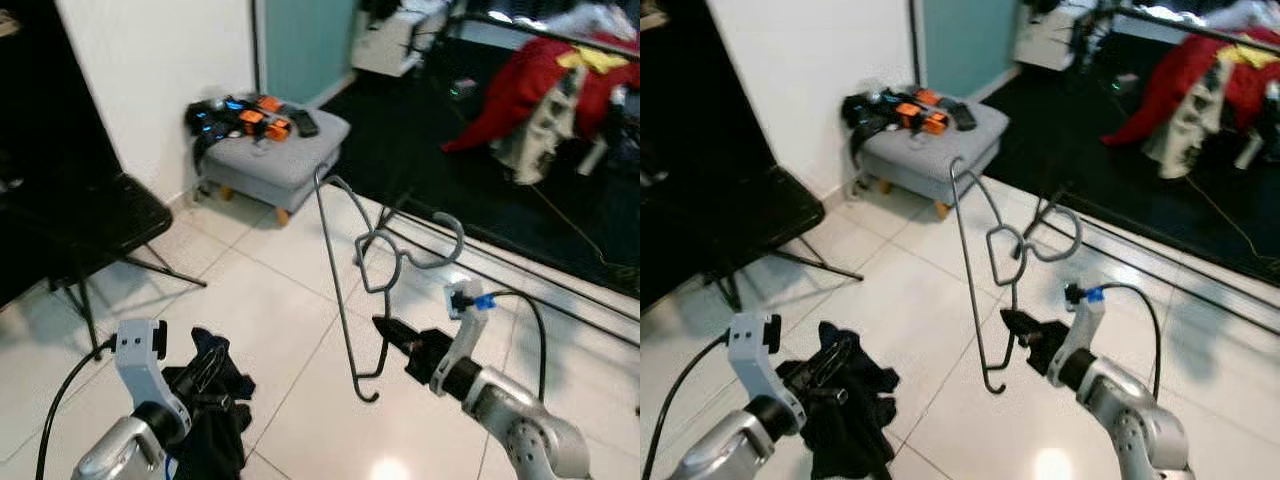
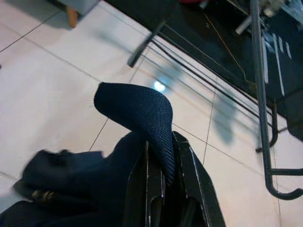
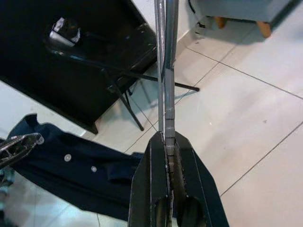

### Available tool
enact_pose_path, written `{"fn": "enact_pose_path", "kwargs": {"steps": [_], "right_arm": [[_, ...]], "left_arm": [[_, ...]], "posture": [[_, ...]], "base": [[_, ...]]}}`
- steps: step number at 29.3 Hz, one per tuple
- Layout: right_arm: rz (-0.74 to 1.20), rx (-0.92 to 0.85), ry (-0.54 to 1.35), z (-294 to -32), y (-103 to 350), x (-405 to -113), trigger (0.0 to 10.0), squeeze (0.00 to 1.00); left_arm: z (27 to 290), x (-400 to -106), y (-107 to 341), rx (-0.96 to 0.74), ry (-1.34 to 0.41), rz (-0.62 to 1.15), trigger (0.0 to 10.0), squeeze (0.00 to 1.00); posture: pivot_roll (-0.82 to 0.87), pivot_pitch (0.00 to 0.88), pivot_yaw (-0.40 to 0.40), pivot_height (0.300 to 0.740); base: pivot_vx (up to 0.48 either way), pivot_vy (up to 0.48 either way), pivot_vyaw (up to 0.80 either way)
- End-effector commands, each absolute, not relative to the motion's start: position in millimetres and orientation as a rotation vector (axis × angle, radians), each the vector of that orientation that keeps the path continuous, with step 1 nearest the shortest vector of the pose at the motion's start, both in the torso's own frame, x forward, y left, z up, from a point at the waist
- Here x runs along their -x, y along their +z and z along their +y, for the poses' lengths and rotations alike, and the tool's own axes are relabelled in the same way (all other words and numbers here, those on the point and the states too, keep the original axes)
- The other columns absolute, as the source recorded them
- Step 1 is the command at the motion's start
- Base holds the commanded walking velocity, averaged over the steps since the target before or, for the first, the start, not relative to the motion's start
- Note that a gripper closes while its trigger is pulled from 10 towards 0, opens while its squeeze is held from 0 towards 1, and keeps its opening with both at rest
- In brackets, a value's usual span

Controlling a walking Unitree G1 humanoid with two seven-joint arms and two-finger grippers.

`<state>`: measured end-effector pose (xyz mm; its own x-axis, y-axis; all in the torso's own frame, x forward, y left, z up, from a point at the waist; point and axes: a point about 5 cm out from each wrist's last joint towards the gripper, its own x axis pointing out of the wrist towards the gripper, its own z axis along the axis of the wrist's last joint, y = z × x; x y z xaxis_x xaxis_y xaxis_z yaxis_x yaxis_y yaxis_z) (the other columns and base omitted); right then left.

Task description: Hang hanger

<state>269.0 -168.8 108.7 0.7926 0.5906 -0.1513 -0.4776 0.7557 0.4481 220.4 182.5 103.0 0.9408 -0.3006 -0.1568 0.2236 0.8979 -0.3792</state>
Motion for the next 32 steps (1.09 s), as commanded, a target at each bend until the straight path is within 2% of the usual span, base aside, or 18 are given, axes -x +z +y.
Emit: {"fn": "enact_pose_path", "kwargs": {"steps": [1,10,19,21,23,25,30,32], "right_arm": [[0.290,-0.389,0.574,-169,107,-268,10.0,0.00],[0.299,-0.365,0.577,-163,104,-267,10.0,0.00],[0.306,-0.383,0.600,-159,106,-267,10.0,0.00],[0.310,-0.390,0.611,-159,106,-267,10.0,0.00],[0.320,-0.405,0.660,-155,107,-268,10.0,0.00],[0.322,-0.406,0.673,-155,108,-268,10.0,0.00],[0.293,-0.203,0.780,-159,118,-271,10.0,0.00],[0.305,-0.115,0.836,-165,121,-270,10.0,0.00]], "left_arm": [[182,-221,103,0.368,-0.282,0.210,10.0,0.00],[185,-223,101,0.361,-0.293,0.226,10.0,0.00],[189,-224,103,0.331,-0.297,0.231,10.0,0.00],[189,-227,106,0.272,-0.309,0.217,10.0,0.00],[193,-235,118,0.083,-0.333,0.161,10.0,0.00],[194,-238,121,0.044,-0.331,0.147,10.0,0.00],[204,-249,157,-0.419,-0.419,0.019,10.0,0.00],[207,-252,169,-0.542,-0.444,-0.028,10.0,0.00]], "posture": [[-0.11,0.107,0.058,0.740],[-0.10,0.096,0.077,0.740],[-0.07,0.104,0.063,0.740],[-0.07,0.100,0.057,0.740],[-0.07,0.093,0.061,0.740],[-0.07,0.091,0.060,0.740],[-0.06,0.082,0.048,0.740],[-0.06,0.079,0.047,0.740]], "base": [[0.000,0.000,-0.80],[0.000,0.000,-0.80],[0.000,0.000,-0.80],[0.000,0.000,-0.80],[0.000,0.000,-0.80],[0.000,0.000,-0.80],[0.000,0.000,0.00],[0.000,0.000,0.00]]}}
